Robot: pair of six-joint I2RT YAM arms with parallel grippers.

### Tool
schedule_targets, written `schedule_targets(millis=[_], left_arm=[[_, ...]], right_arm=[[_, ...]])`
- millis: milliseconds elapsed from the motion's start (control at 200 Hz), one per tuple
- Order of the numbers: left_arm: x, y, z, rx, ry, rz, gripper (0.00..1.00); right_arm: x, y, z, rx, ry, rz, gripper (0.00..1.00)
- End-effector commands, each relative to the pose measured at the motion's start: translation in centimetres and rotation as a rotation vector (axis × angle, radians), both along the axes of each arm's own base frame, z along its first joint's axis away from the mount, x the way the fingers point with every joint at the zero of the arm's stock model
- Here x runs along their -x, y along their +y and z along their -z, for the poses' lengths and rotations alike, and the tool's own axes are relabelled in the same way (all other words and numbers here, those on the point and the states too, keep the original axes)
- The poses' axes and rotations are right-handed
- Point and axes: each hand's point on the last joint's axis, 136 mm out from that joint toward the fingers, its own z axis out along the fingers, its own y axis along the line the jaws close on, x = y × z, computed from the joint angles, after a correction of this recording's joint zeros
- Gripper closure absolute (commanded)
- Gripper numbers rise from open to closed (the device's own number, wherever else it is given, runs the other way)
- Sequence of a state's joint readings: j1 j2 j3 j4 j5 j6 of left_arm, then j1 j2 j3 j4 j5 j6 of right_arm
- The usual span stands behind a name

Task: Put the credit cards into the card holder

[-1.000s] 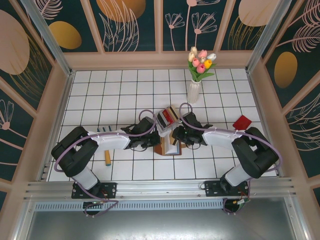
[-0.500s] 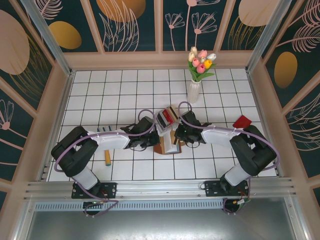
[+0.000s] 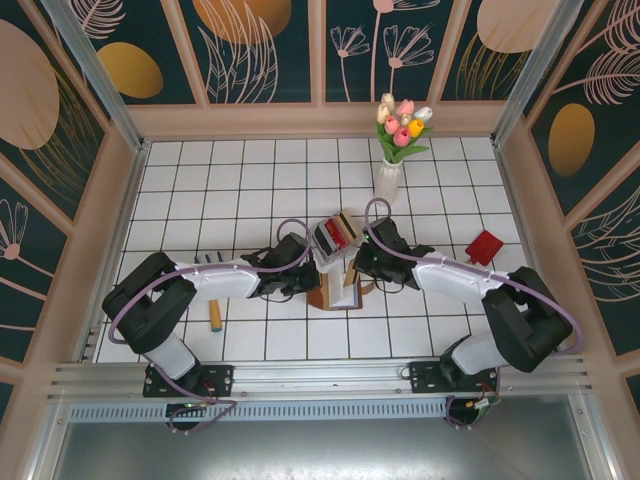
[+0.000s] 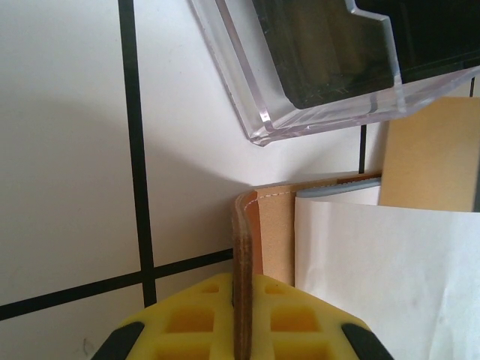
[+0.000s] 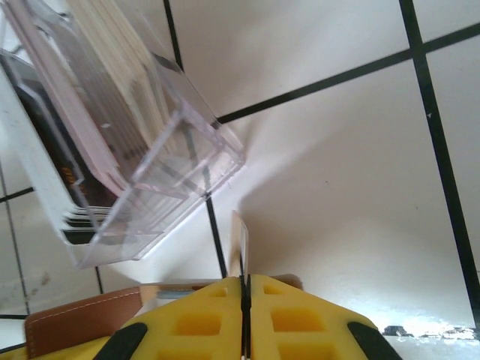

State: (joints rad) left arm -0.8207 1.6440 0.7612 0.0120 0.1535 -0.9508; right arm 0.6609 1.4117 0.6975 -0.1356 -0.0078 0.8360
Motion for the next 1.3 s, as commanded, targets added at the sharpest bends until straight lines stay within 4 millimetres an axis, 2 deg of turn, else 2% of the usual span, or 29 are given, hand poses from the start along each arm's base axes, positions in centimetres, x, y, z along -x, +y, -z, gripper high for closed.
schedule_targets(millis=[0,260,575,896,1296], left_arm=[[0.7,0.4,1.0,-0.038,0.029,0.025,1.0],[0.6,0.3,0.5,-0.028,0.019,0.024,0.99],[0.6,0.2,0.6,-0.027,0.019,0.028,0.99],[0.7,0.5,0.7,-0.035,0.019,0.028,0.99],[0.8,0.3,0.8,-0.03,0.023,0.033,0.99]], right_arm=[[0.9,-1.1,0.0,0.033,0.001,0.007,0.91],[2.2,0.2,-2.4,-0.091,-0.028,-0.062,0.95],[3.6,-0.5,-1.9,0.117,-0.026,-0.077,0.99],[3.1,-1.3,-3.9,0.135,-0.099,-0.06,0.99],[3.5,-0.6,-0.9,0.154,-0.036,-0.082,0.99]])
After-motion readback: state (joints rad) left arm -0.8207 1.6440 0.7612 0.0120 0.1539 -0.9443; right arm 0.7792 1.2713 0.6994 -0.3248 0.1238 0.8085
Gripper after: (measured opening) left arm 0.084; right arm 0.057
